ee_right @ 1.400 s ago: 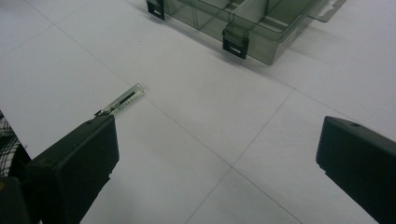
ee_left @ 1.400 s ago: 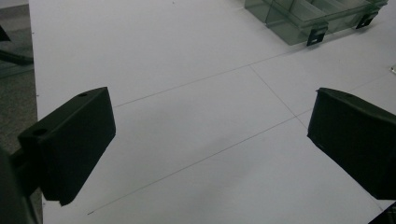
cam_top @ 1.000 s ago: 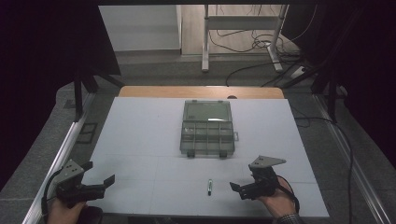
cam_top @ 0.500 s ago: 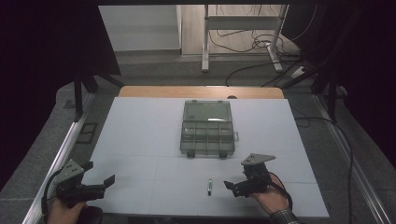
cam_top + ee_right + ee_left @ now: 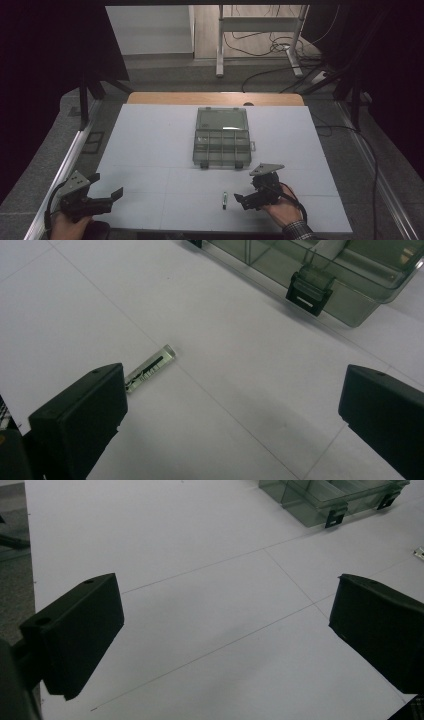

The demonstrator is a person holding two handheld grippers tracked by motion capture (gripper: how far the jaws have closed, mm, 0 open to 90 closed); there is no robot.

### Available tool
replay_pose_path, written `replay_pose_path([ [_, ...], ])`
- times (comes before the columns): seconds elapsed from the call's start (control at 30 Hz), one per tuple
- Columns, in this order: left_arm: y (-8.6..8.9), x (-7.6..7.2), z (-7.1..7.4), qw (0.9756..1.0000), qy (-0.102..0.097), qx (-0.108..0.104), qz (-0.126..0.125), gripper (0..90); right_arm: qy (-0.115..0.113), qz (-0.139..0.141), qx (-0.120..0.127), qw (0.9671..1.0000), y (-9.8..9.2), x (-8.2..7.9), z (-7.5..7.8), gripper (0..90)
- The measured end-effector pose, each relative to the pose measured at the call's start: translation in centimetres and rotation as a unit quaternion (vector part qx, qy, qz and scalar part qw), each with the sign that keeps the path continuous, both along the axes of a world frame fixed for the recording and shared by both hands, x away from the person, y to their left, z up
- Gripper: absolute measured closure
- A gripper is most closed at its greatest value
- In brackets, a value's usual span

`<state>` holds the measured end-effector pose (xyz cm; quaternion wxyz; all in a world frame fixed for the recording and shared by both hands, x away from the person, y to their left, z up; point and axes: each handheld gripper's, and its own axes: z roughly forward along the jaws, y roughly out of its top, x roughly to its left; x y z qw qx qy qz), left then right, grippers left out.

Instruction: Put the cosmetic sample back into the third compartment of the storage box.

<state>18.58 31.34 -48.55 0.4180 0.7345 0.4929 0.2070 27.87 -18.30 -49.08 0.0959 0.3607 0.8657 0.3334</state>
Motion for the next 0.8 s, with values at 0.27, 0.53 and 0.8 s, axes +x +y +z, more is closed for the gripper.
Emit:
replay_pose_path([
  [0.27,0.0,0.0,0.0,1.0000,0.000,0.003,-0.003,1.5,0.015,0.003,-0.018,0.9997,1.4,0.2,-0.1,0.0],
  [0.53,-0.1,0.0,0.0,1.0000,0.000,0.003,-0.004,1.5,0.027,0.008,-0.044,0.9986,3.1,0.5,-0.7,7.6],
  [0.8,-0.1,0.0,0.0,1.0000,0.000,0.004,-0.006,1.6,0.040,0.048,-0.059,0.9963,5.2,0.0,-1.2,34.9],
])
